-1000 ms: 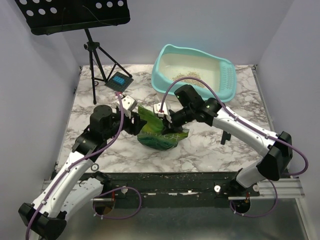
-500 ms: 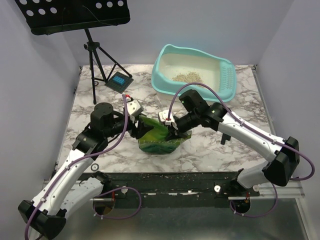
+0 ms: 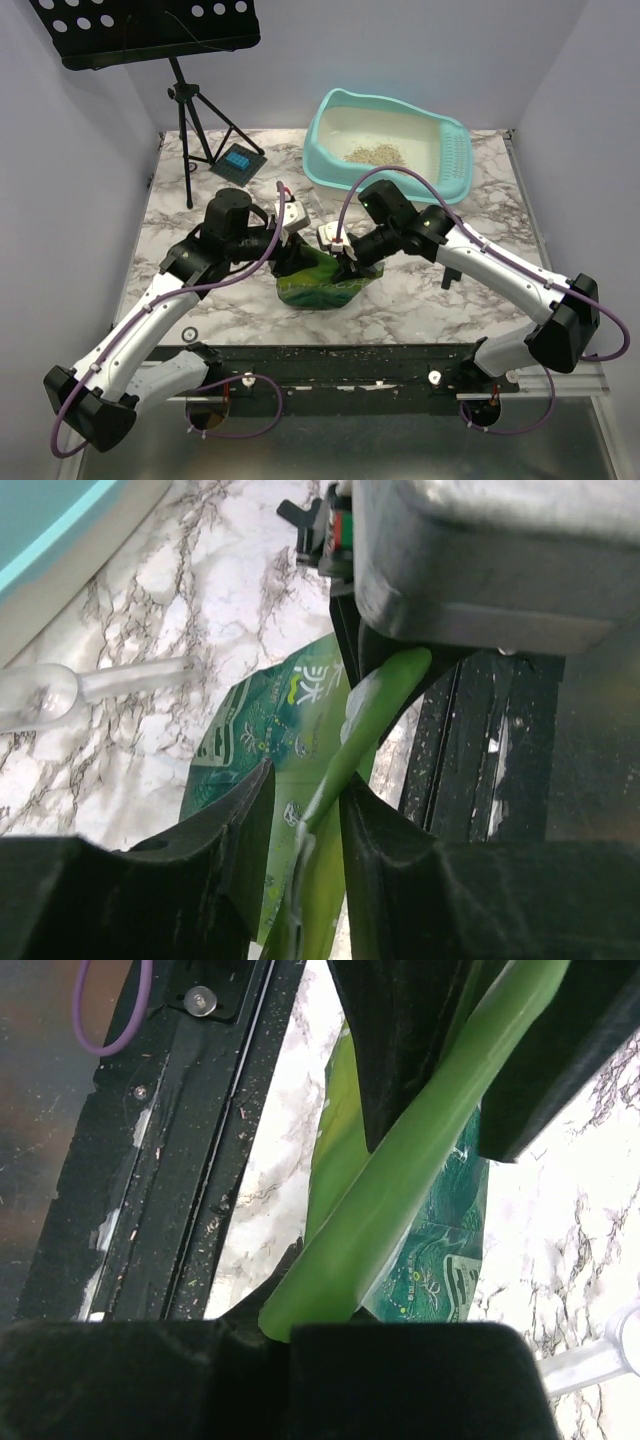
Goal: Fill the litter box with clean litter
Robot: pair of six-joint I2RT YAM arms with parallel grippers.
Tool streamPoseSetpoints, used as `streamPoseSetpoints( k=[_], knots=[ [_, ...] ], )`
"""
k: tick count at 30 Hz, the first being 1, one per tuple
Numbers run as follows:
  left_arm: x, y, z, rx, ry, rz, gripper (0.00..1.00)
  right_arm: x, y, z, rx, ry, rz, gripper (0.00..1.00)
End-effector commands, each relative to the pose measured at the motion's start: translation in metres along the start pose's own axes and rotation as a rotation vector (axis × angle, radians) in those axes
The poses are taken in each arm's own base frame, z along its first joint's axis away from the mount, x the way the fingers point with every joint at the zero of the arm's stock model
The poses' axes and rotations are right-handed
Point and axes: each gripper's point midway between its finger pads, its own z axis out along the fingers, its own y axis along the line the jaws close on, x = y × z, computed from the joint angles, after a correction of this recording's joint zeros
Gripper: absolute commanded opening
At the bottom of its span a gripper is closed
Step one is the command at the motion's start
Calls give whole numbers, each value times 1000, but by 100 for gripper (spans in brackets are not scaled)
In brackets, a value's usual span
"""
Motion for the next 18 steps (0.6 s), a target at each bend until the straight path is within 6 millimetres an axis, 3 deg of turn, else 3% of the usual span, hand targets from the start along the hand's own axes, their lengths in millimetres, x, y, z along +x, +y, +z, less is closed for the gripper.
streamPoseSetpoints(
  k=[1, 6, 13, 16, 18],
  knots=[
    [18, -8, -5, -10, 50, 10, 38, -23, 7, -4, -31, -57, -25, 0],
    [34, -11, -5, -50, 94, 28, 35, -26, -2, -4, 0, -48, -15, 0],
    [46, -14, 5, -34, 129, 31, 18, -29, -7, -3, 8, -51, 4, 0],
    [53, -8, 11, -64, 155, 38, 0, -29, -5, -5, 16, -47, 17, 1],
    [54, -4, 12, -87, 163, 43, 0, -27, -7, -7, 34, -33, 35, 2]
  ],
)
